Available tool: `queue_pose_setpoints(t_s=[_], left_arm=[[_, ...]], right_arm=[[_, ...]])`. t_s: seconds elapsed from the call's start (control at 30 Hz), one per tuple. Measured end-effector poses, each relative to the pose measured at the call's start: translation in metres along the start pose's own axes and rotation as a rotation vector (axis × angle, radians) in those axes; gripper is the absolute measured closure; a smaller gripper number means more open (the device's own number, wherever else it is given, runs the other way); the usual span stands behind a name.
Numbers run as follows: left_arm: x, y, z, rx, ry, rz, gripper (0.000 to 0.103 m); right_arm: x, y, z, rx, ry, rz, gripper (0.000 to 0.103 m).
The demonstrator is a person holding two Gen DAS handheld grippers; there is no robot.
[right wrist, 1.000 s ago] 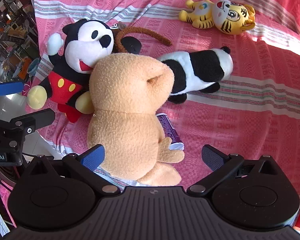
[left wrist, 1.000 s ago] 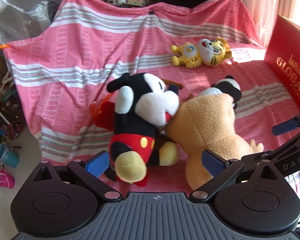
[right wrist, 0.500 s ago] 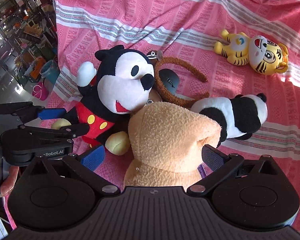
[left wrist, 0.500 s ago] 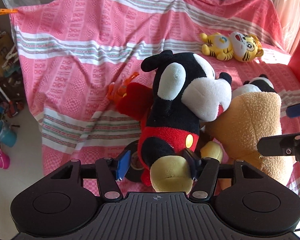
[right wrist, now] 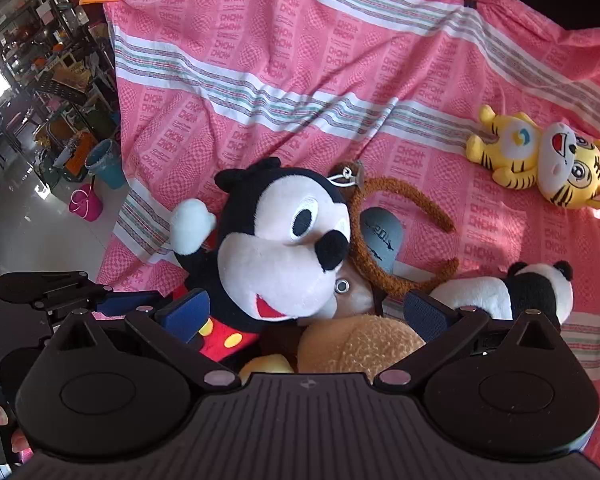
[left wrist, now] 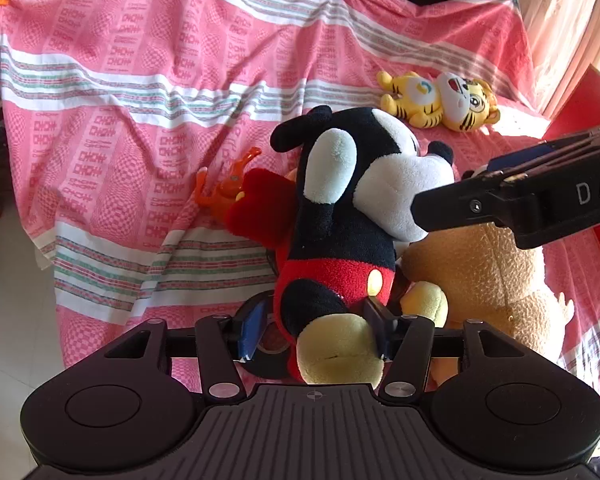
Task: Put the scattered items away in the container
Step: 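Close the left tool on the Mickey Mouse plush's leg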
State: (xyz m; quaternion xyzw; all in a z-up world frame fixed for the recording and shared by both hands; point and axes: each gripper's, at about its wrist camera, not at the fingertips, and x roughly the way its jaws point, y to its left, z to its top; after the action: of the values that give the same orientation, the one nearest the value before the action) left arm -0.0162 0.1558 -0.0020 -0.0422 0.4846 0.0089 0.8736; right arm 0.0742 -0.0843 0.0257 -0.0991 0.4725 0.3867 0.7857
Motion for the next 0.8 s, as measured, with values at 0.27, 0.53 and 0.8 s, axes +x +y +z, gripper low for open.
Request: queue_pose_setpoints(t_s=[0.27,0.53,0.8], left_arm=[[0.008,-0.007,0.005,0.061,0.033,-0.043,0.048],[0.001,-0.006,0.010,0.070,0.029,-0.060,0.055],[-0.018,-0.019,0.027,0.109,-0.027,-0.091,0.055]], right_arm=[[0.044,0.002,0.004,0.048,0.050,0.045,0.007],[0.030,-0.009,0.004,0.133,0.001,0.114,0.030],[-0.001,-0.015,0.010,0.139,-0.069,0.089,0.031]])
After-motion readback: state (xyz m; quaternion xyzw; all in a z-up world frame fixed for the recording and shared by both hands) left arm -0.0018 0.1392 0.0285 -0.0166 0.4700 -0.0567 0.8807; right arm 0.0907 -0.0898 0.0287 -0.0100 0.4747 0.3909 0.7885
